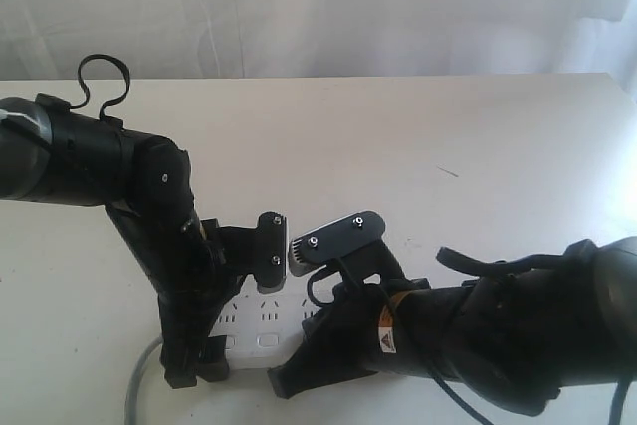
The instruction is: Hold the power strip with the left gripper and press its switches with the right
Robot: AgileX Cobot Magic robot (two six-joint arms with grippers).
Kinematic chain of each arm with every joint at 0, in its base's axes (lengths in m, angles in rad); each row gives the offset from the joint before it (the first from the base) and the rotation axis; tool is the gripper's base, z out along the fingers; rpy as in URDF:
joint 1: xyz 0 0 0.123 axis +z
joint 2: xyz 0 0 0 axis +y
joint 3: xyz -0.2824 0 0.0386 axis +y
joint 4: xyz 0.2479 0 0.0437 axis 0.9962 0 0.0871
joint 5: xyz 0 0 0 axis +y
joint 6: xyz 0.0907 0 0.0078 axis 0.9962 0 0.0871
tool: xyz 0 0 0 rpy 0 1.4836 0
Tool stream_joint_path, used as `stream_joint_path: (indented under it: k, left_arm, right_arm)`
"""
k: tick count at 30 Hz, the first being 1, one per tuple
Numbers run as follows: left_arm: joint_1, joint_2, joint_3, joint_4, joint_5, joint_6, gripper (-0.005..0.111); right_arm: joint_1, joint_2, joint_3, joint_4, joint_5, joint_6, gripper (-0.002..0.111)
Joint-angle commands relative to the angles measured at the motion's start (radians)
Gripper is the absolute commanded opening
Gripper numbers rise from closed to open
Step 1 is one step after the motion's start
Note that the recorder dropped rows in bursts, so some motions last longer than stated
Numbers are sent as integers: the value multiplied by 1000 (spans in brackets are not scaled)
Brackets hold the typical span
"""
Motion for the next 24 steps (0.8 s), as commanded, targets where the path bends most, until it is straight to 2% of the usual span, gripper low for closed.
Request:
stream_joint_path:
  k: [1, 7, 24]
  left_arm:
    - [2, 34, 25, 16, 77, 10, 0]
    - [2, 34, 25, 8, 73, 10, 0]
    - [2, 34, 25, -3, 82, 10, 0]
  right_arm:
    - [-2, -58, 68, -5, -12, -4, 0]
    - [-2, -183, 104, -5, -52, -11, 0]
    - [-71, -157, 104, 50, 2, -91, 0]
